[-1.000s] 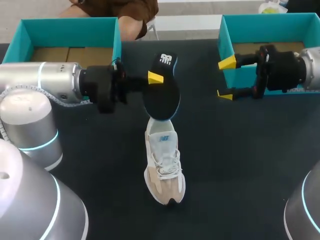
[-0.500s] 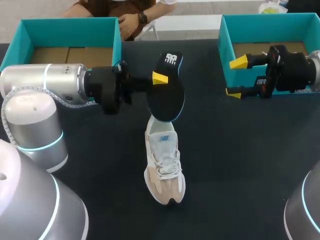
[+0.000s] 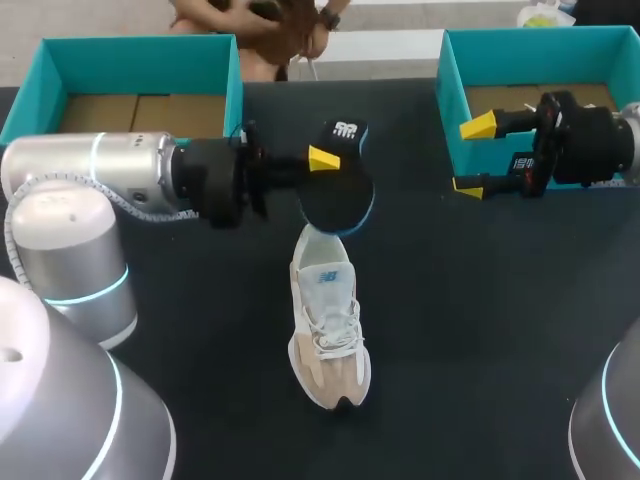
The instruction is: Take the shoe out of the shoebox, open the shoe tongue, remove and reinsert the insole, then place the shoe into the shoebox
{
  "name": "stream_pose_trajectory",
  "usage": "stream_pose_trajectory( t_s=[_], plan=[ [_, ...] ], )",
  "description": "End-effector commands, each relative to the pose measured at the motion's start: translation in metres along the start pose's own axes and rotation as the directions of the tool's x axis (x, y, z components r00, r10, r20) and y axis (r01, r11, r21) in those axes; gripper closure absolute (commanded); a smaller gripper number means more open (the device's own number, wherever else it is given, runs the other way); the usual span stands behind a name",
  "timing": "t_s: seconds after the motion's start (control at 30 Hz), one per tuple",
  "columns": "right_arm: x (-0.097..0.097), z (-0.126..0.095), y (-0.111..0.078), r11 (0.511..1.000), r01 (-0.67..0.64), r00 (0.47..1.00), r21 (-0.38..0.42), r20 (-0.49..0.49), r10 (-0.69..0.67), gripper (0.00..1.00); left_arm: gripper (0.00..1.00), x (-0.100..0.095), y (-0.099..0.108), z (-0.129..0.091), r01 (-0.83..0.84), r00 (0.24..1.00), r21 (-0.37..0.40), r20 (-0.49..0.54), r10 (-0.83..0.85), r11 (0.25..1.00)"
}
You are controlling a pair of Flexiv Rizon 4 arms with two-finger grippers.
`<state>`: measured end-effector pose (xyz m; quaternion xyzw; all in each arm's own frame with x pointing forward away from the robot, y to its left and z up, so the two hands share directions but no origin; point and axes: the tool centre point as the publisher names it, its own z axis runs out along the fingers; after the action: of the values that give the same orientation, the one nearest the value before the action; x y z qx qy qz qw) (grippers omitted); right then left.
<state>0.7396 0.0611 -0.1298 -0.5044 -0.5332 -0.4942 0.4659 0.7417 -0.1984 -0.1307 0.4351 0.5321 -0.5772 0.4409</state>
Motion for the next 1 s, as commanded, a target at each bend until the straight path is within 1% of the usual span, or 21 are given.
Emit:
stream_pose_trajectory(
  t_s=[0.03,0.07,0.1,0.13,0.17,0.2,0.23,0.3,0.37,0.4,0.43,0.47,0.57,0.67,0.73,1.0],
  plan=[
    [0.0,0.001,-0.001,1.0,-0.001,1.0,-0.003,0.002,0.001,0.0,1.0,0.0,-0.019,0.0,0.664,0.747,-0.084,0.031,-0.664,0.743],
    [0.0,0.001,-0.001,1.0,-0.001,1.0,-0.003,0.002,0.001,0.0,1.0,0.001,-0.021,0.0,0.719,0.694,-0.086,0.044,-0.719,0.689],
    [0.0,0.001,-0.001,1.0,-0.001,1.0,-0.003,0.002,0.001,0.0,1.0,0.001,-0.021,-0.001,0.789,0.613,-0.102,0.058,-0.788,0.606],
    [0.0,0.001,-0.001,1.0,-0.001,1.0,-0.003,0.002,0.001,0.0,1.0,0.002,-0.022,-0.003,0.833,0.552,-0.078,0.064,-0.831,0.547],
    [0.0,0.001,-0.001,1.0,-0.001,1.0,-0.003,0.002,0.001,0.0,1.0,0.002,-0.022,-0.004,0.872,0.489,-0.072,0.085,-0.868,0.485],
    [0.0,0.001,-0.001,1.0,-0.001,1.0,-0.003,0.002,0.001,0.0,1.0,0.002,-0.022,-0.005,0.911,0.413,-0.062,0.099,-0.906,0.408],
    [0.0,0.001,-0.001,1.0,-0.001,1.0,-0.003,0.002,0.001,0.0,1.0,0.002,-0.021,-0.006,0.945,0.328,-0.034,0.103,-0.939,0.326],
    [0.0,0.001,-0.001,1.0,-0.001,1.0,-0.003,0.002,0.001,0.0,1.0,0.002,-0.019,-0.007,0.969,0.248,-0.031,0.116,-0.962,0.246],
    [0.0,0.001,-0.001,1.0,-0.001,1.0,-0.003,0.002,0.001,0.0,1.0,0.0,-0.017,-0.008,0.986,0.165,-0.026,0.097,-0.982,0.163],
    [0.0,0.001,-0.001,1.0,-0.001,1.0,-0.003,0.002,0.001,0.0,1.0,-0.001,-0.015,-0.008,0.989,0.147,-0.033,0.081,-0.986,0.144],
    [0.0,0.001,-0.001,1.0,-0.001,1.0,-0.003,0.002,0.001,0.0,1.0,-0.001,-0.013,-0.007,0.995,0.098,-0.025,0.071,-0.993,0.096],
    [0.0,0.001,-0.001,1.0,-0.001,1.0,-0.003,0.002,0.001,0.0,1.0,-0.001,-0.011,-0.007,0.996,0.078,-0.04,0.049,-0.996,0.076],
    [0.0,0.001,-0.001,1.0,-0.001,1.0,-0.003,0.002,0.001,0.0,1.0,0.0,-0.006,-0.004,0.999,-0.006,-0.046,-0.002,-1.0,-0.006],
    [0.0,0.001,-0.001,1.0,-0.001,1.0,-0.003,0.002,0.001,0.0,1.0,0.001,-0.003,-0.002,0.997,-0.061,-0.058,-0.046,-0.997,-0.059],
    [0.0,0.001,-0.001,1.0,-0.001,1.0,-0.003,0.002,0.001,0.0,1.0,0.0,-0.004,-0.001,0.996,-0.045,-0.078,-0.069,-0.997,-0.039],
    [0.0,0.001,-0.001,1.0,-0.001,1.0,-0.003,0.002,0.001,0.0,1.0,0.0,-0.004,-0.001,0.996,-0.045,-0.078,-0.069,-0.997,-0.039]
  ],
)
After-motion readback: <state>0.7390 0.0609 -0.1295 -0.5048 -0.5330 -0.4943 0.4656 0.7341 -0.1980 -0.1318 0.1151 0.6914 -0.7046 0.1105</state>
